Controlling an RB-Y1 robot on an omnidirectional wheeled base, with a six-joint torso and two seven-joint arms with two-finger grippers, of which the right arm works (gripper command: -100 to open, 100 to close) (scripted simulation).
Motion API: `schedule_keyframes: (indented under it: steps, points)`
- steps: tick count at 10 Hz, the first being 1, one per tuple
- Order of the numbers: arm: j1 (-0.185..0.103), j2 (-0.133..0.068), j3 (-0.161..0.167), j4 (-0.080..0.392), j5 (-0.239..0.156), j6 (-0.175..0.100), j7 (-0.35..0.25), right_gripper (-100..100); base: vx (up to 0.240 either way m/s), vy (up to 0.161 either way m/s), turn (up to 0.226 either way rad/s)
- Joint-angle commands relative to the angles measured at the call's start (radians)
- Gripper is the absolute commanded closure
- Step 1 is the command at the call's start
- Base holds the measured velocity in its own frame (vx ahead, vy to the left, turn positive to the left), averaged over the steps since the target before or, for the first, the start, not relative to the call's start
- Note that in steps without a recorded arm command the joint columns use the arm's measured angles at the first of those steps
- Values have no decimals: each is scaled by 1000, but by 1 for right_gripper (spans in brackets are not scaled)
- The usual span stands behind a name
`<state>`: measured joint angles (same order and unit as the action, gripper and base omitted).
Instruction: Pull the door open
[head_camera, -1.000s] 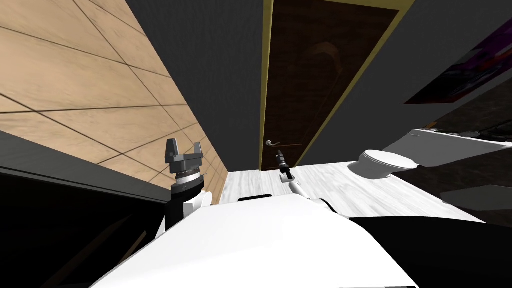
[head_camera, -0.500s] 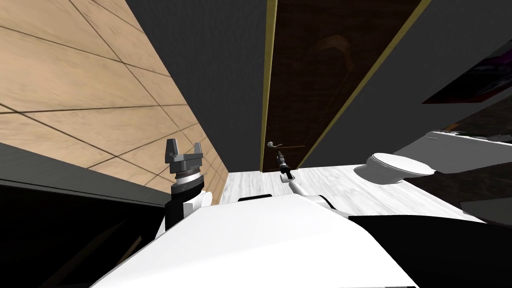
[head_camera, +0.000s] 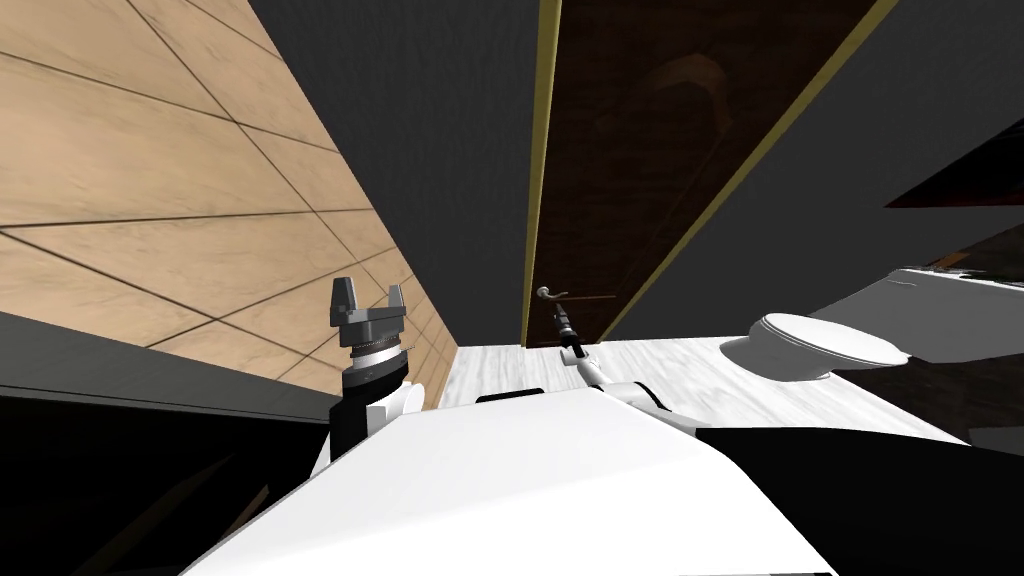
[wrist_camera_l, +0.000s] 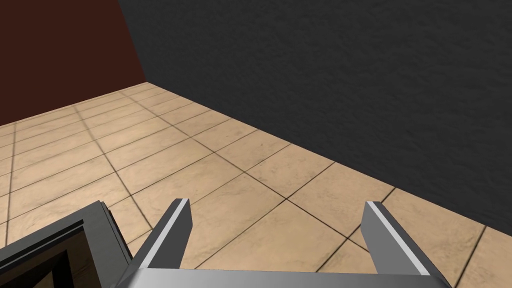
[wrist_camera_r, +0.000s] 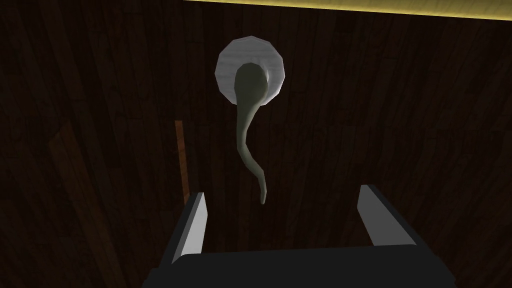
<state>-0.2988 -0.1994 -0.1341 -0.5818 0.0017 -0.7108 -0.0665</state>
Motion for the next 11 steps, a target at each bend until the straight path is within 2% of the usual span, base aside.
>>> schedule_keyframes:
  steps: [1,2,3,4,5,7,8,10,11]
  points:
    - [-16,-4,-4,37,-1,0,1,-100,72,-26,67]
    - [-17,-5,-3,37,-1,-6,0,-100,31,-15,14]
    - [-5,-27,-10,49,-7,-20,-17,-100,90,42,134]
    - [0,-36,-12,52,-9,-25,-24,-100,188,28,113]
    - [12,-55,-18,58,-14,-35,-38,-100,187,26,134]
    - [12,-55,-18,58,-14,-35,-38,-100,85,6,22]
    - [32,-87,-27,69,-22,-53,-62,-100,114,23,159]
    - [32,-87,-27,69,-22,-53,-62,-100,80,21,58]
    - [45,-108,-33,76,-28,-65,-79,-100,71,19,120]
